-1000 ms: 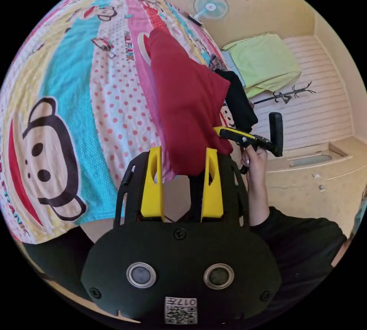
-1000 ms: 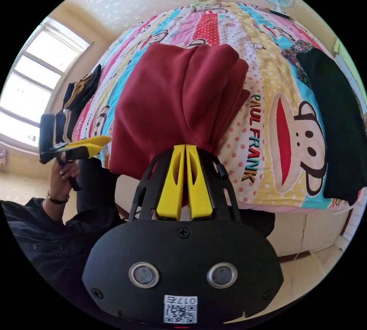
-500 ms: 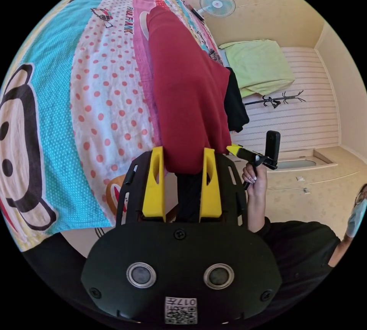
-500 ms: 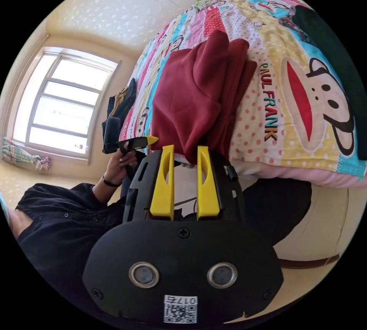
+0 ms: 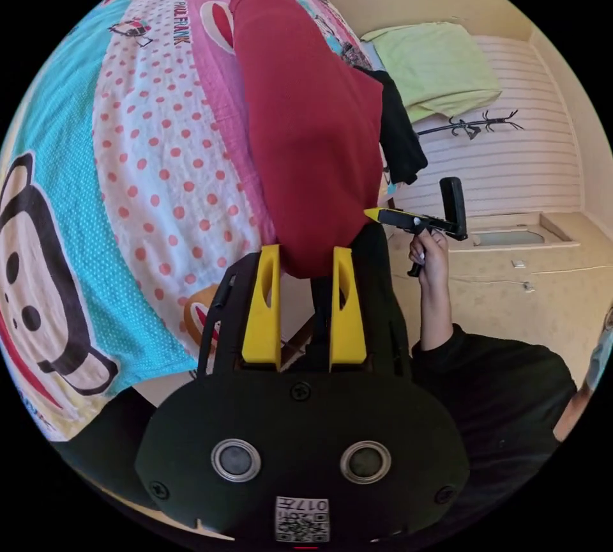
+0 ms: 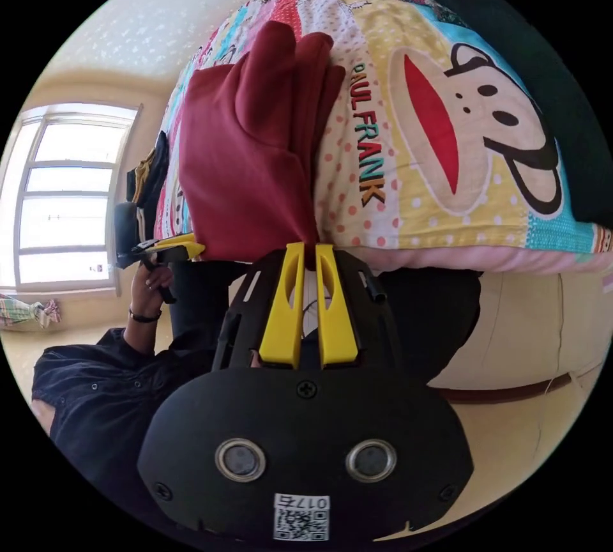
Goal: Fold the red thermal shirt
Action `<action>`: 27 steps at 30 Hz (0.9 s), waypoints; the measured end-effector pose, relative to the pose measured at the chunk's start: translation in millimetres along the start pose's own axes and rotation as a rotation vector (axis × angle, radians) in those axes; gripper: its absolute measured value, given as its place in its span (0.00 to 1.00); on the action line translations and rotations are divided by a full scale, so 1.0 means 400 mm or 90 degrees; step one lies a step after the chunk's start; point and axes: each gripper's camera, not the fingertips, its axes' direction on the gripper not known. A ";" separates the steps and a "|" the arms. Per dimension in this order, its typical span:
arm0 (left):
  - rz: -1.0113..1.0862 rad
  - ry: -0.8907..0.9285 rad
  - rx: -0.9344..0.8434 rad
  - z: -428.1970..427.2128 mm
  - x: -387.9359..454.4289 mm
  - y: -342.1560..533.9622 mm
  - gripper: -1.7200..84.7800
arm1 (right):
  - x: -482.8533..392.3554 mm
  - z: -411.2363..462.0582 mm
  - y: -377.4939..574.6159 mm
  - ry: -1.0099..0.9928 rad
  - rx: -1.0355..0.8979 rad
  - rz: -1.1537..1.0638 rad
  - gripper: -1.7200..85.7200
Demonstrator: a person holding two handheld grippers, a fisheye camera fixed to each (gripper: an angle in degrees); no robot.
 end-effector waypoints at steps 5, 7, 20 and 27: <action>-0.022 -0.037 0.070 -0.024 -0.042 -0.015 0.20 | 0.039 -0.040 0.058 -0.103 0.069 -0.003 0.11; -0.031 -0.009 0.058 0.001 -0.055 -0.034 0.21 | 0.092 -0.071 0.112 -0.233 0.137 0.042 0.15; -0.111 0.013 0.078 -0.008 -0.016 -0.064 0.11 | 0.200 -0.040 0.232 -0.422 0.100 0.169 0.28; -0.099 0.091 0.022 0.014 0.038 -0.063 0.10 | 0.195 0.038 0.225 -0.602 0.117 0.215 0.28</action>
